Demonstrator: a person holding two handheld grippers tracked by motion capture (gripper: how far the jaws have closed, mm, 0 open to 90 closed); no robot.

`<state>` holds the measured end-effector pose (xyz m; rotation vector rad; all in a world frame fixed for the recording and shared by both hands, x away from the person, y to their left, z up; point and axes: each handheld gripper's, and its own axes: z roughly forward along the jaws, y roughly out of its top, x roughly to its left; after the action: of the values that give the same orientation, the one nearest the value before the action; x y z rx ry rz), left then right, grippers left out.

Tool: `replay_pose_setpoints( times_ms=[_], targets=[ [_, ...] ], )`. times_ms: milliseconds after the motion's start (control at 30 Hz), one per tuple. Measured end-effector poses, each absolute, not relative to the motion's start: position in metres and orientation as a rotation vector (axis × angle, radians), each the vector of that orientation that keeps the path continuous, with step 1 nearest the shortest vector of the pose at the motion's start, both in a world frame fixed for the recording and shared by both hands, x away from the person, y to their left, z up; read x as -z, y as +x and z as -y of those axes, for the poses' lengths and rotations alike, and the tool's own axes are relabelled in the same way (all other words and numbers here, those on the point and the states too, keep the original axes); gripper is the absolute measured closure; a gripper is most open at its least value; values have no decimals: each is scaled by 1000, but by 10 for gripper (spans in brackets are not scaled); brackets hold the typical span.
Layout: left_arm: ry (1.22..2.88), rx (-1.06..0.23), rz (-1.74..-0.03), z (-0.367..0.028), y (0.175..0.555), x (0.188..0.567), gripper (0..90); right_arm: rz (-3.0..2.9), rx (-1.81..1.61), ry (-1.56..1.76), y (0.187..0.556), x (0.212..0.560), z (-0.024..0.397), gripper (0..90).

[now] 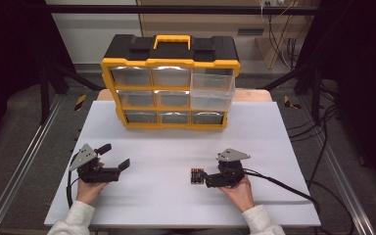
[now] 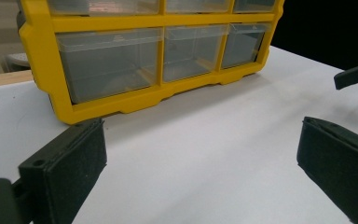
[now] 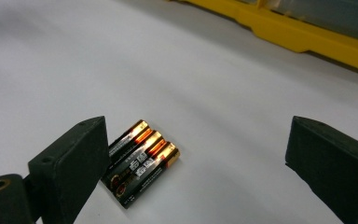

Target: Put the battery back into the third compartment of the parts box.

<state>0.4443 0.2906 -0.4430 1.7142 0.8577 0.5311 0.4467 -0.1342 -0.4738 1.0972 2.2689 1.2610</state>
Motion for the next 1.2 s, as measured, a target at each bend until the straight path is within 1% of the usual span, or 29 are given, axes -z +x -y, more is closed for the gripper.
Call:
replay_pose_setpoints(
  times_ms=[167, 333, 433, 467, 600, 800, 867, 967, 1000, 1067, 1200],
  targets=[
    [1718, -531, -860, -290, 445, 443, 10, -2303, -1225, 1101, 448, 479, 129, 96],
    [1718, -533, -862, -290, 445, 443, 10, -2353, -1192, 1119, 448, 485, 125, 182],
    [1721, -532, -864, -290, 445, 444, 11, -2372, -1180, 1129, 449, 487, 125, 209],
    [1722, -532, -863, -290, 445, 444, 11, -2393, -1168, 1134, 449, 487, 125, 265],
    [1726, -534, -864, -290, 445, 444, 11, -2426, -1170, 1151, 450, 487, 125, 349],
    [1725, -536, -863, -289, 444, 444, 13, -2469, -1165, 1161, 451, 489, 124, 439],
    [1728, -535, -865, -289, 445, 444, 13, -2474, -1168, 1160, 451, 489, 124, 486],
    [1730, -539, -864, -289, 445, 444, 13, -2480, -1156, 1169, 451, 489, 124, 532],
    [1730, -539, -864, -289, 445, 444, 13, -2480, -1156, 1169, 451, 489, 124, 532],
    [1731, -540, -867, -289, 444, 444, 14, -2477, -1141, 1173, 451, 489, 125, 573],
    [1732, -542, -868, -289, 444, 444, 15, -2478, -1132, 1181, 450, 488, 125, 605]
  ],
)
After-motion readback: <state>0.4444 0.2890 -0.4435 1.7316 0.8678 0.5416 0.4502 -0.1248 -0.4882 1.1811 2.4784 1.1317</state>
